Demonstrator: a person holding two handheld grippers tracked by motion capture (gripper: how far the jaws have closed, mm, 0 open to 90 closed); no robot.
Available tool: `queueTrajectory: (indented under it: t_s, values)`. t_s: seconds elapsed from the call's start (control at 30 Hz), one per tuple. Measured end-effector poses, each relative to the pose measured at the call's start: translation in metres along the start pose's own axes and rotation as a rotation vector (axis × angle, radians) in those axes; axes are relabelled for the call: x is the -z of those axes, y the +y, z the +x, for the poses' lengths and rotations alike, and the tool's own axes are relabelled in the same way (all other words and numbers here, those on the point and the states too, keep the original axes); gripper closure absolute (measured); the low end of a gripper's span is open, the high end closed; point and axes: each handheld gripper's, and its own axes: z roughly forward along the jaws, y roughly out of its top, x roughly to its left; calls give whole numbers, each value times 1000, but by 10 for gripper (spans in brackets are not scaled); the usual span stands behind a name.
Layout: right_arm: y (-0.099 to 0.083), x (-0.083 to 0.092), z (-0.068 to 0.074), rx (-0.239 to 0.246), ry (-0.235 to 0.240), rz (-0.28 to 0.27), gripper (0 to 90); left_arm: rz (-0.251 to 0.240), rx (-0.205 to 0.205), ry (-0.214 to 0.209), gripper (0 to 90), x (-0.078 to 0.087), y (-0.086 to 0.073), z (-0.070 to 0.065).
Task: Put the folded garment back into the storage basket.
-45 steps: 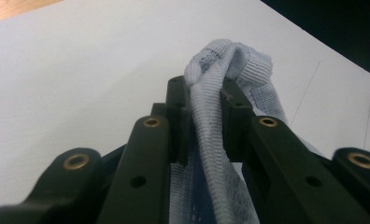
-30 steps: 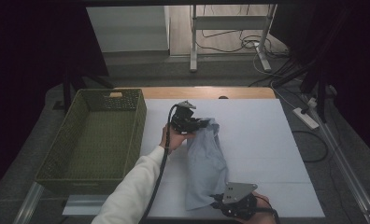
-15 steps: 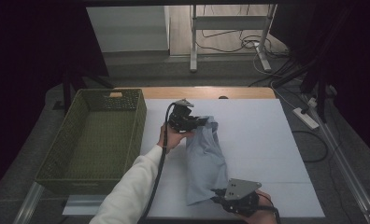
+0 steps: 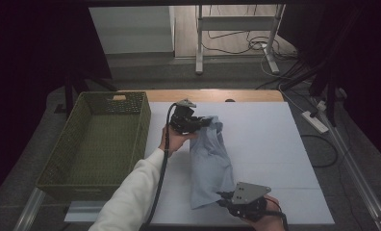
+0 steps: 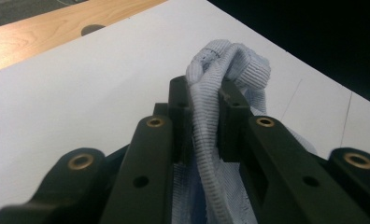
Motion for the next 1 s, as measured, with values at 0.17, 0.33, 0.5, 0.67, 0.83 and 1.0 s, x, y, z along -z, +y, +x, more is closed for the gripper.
queueTrajectory:
  t_s: [0.17, 0.33, 0.5, 0.67, 0.83, 1.0]
  values:
    - [2, -1, 0, -4, -2, -10, 778, 1, -1, 3, 785, 2, 1, -1]
    - [2, -1, -1, -10, -3, -18, 778, -4, -5, 3, 786, 4, 2, -1]
    - [4, 0, -2, -13, -8, -31, 778, -6, -7, 5, 786, 6, 3, -3]
    - [6, -1, -4, -18, -6, -37, 778, -8, -10, 9, 786, 8, 4, -4]
    - [8, -3, -6, -23, -2, -46, 778, -13, -13, 13, 787, 12, 6, -4]
    - [12, -4, -8, -25, -3, -56, 778, -19, -18, 20, 787, 17, 10, -6]
